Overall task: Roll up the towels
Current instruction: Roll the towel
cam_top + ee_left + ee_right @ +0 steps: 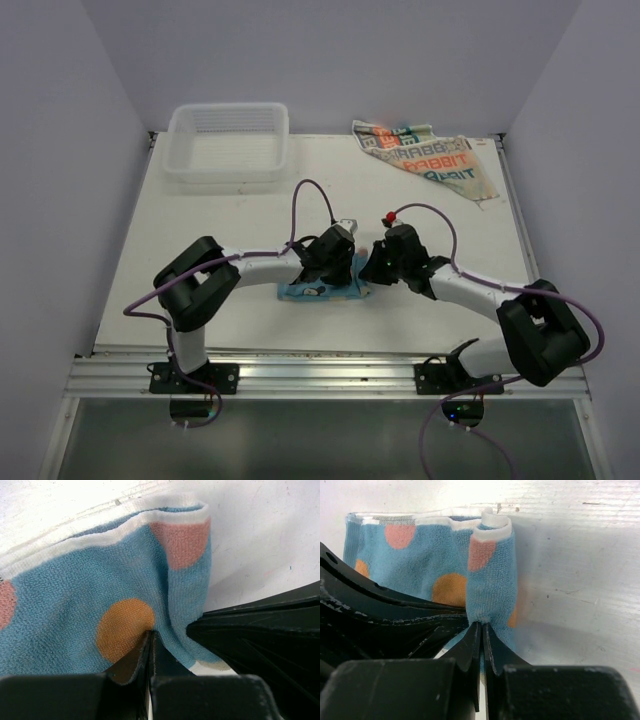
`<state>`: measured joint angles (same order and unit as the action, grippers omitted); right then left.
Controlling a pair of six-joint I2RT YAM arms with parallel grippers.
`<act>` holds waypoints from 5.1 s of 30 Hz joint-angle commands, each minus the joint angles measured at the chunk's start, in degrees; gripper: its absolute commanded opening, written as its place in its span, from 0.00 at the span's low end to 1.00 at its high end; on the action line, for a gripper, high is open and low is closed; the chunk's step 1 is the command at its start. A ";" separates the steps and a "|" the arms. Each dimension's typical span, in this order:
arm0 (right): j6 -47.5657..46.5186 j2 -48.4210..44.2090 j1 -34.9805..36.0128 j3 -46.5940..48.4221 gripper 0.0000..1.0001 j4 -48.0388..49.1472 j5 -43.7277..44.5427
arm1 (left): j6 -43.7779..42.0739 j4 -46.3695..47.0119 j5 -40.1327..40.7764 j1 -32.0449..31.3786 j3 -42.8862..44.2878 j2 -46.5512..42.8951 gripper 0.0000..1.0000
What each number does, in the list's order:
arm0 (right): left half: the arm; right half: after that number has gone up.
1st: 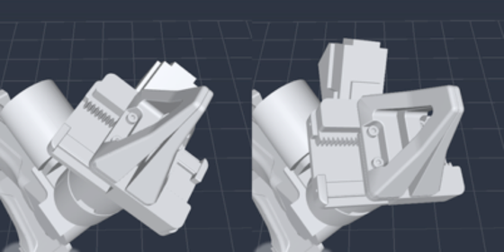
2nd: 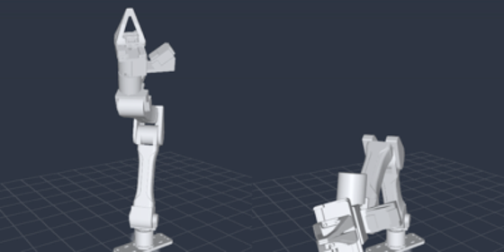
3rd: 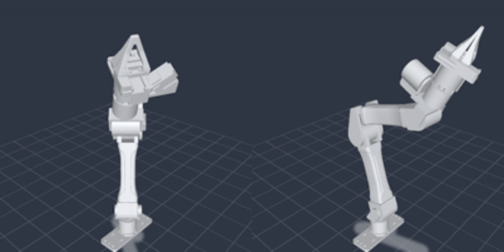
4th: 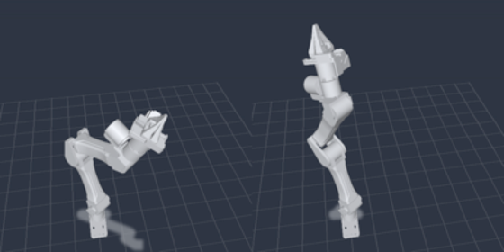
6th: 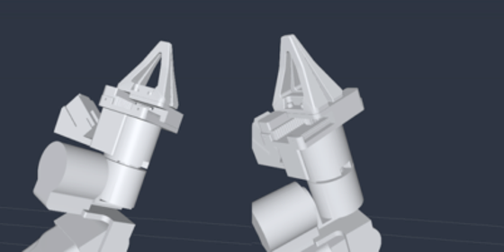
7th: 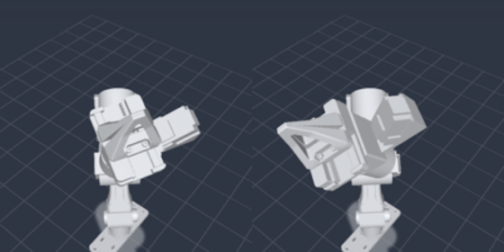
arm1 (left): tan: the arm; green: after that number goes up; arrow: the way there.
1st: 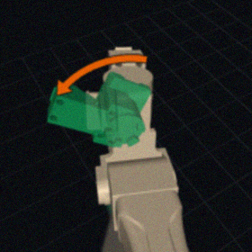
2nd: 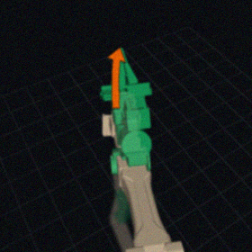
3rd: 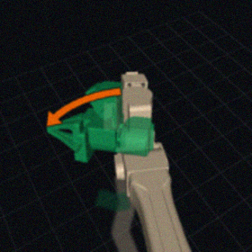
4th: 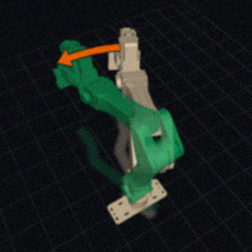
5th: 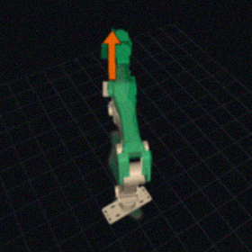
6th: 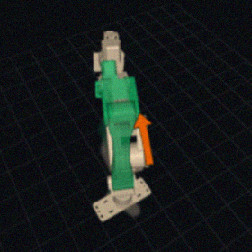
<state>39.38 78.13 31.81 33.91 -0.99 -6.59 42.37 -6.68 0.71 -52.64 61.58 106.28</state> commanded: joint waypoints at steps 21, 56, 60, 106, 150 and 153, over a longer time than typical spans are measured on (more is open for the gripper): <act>-0.26 8.80 1.67 0.46 0.00 4.16 2.81 | 1.40 0.17 2.72 0.08 -0.85 -5.19 0.00; 0.35 9.67 1.59 -0.95 0.00 5.04 1.93 | 0.08 9.76 -0.97 5.09 5.57 2.70 0.00; 0.09 9.24 1.59 -1.39 0.00 4.77 2.11 | 0.96 9.49 1.66 6.06 3.82 3.32 0.00; 1.05 1.67 6.68 -5.79 0.11 2.93 4.74 | 4.30 12.65 1.22 6.76 -1.11 5.87 0.00; 10.72 -1.41 -1.84 -6.13 0.45 5.73 0.62 | 3.60 12.57 1.57 7.38 -4.37 4.20 0.00; 10.72 1.06 -1.84 -7.27 0.45 8.98 -1.40 | 3.51 12.39 1.92 7.47 -4.54 4.02 0.00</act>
<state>49.69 77.62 30.17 27.90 3.01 -6.48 47.03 11.16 0.12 -46.13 59.24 110.21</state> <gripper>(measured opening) 0.451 0.005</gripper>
